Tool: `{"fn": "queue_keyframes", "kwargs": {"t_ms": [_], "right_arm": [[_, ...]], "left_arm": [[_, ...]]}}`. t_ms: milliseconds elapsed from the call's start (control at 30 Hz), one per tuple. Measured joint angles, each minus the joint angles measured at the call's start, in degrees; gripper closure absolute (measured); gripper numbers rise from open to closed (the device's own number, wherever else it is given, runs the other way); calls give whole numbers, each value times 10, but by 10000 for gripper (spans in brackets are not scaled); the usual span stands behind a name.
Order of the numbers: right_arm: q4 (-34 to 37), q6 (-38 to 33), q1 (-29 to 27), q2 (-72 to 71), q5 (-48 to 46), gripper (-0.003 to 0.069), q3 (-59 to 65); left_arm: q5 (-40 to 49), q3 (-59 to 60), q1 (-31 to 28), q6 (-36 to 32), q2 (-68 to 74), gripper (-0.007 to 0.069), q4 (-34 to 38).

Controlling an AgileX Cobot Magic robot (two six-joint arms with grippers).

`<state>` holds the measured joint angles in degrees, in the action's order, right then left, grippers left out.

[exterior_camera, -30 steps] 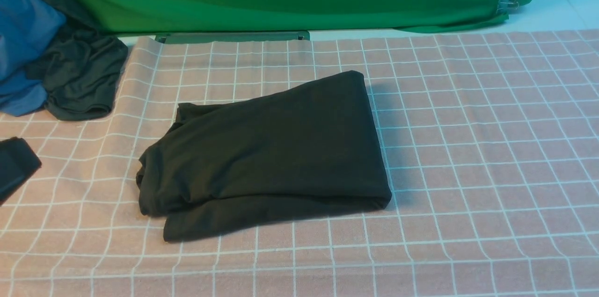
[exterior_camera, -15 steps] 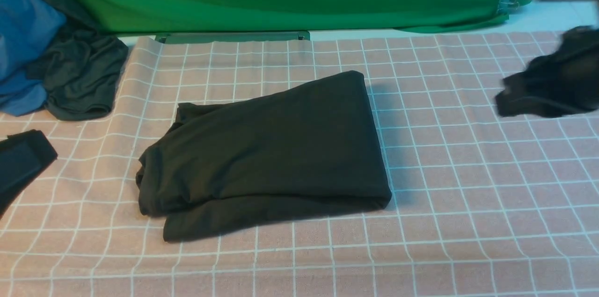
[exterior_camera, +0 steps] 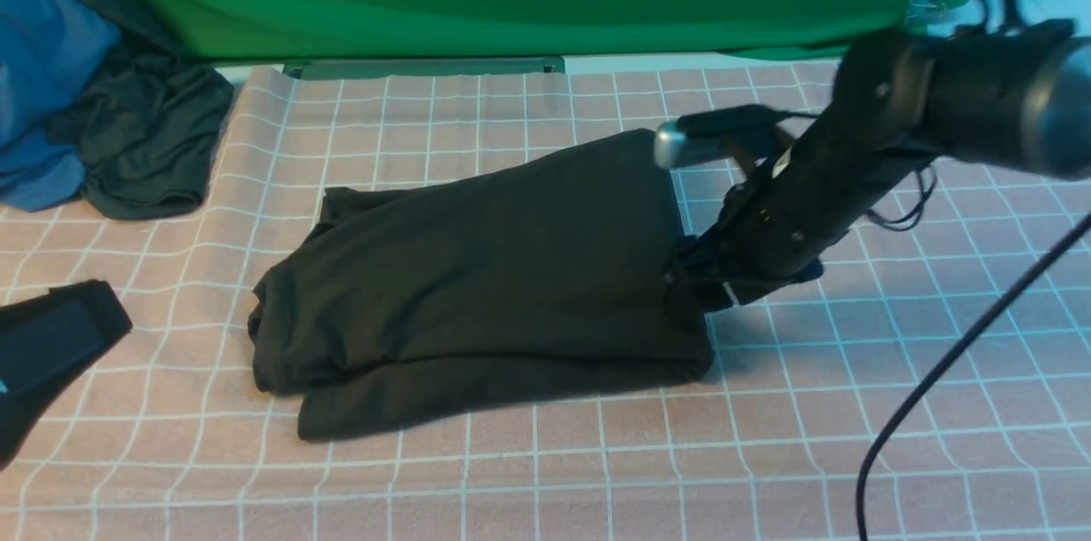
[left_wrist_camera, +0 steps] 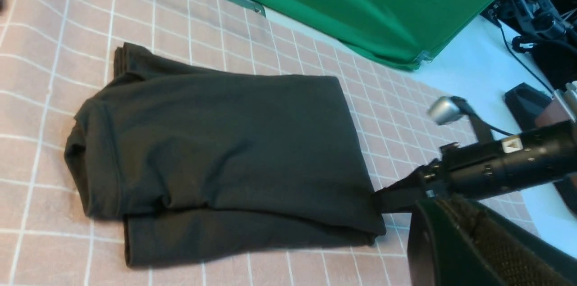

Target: Fold a long-sleeved shirt over a pink coffee tablecloth.

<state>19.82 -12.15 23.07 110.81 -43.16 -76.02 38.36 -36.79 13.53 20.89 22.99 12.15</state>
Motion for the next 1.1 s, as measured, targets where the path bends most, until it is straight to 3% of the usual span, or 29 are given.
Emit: {"fn": "queue_keyframes", "kwargs": {"t_ms": [100, 167, 200, 233, 267, 300, 433, 567, 700, 800, 867, 900, 933, 1000, 1100], "right_arm": [[6, -1, 13, 24, 1, 141, -2], [9, -8, 18, 29, 1, 235, -3], [11, -17, 21, 29, -1, 366, -4], [11, -18, 22, 28, -3, 449, -6], [11, -19, 22, 28, -4, 466, -7], [11, -22, 23, 24, -10, 538, -8], [0, -17, 21, 8, -50, 544, -9], [-25, 2, 12, -21, -148, 544, -9], [-51, 12, 11, -25, -173, 536, -9], [-76, 38, 11, -25, -180, 433, -9], [-90, 20, 11, -27, -215, 250, -9], [-90, 17, 11, -28, -218, 237, -9], [-103, 2, 11, -36, -241, 166, -9], [-136, 9, 12, -62, -253, 177, -9], [-186, 31, 11, -134, -255, 349, -9]], "left_arm": [[5, 0, 0, 0, 0, 611, 0], [5, 0, 0, 0, 0, 611, 0], [5, 0, 0, 0, 0, 611, 0], [5, 0, 0, 0, 0, 611, 0], [5, 0, 0, 0, 0, 611, 0], [5, 0, 0, 0, 0, 611, 0], [5, 0, 0, 0, 0, 611, 0], [5, 0, 0, 0, 0, 611, 0], [5, 0, 0, 0, 0, 611, -2], [-1, 0, 0, 0, 0, 611, -4], [-3, 0, 0, 0, 0, 611, -4], [-3, 0, 0, 0, 0, 611, -4], [-5, 0, 0, -1, 0, 611, -6], [-10, 0, 0, -1, 0, 611, -8], [-13, 0, 0, -1, 0, 611, -8]]}}
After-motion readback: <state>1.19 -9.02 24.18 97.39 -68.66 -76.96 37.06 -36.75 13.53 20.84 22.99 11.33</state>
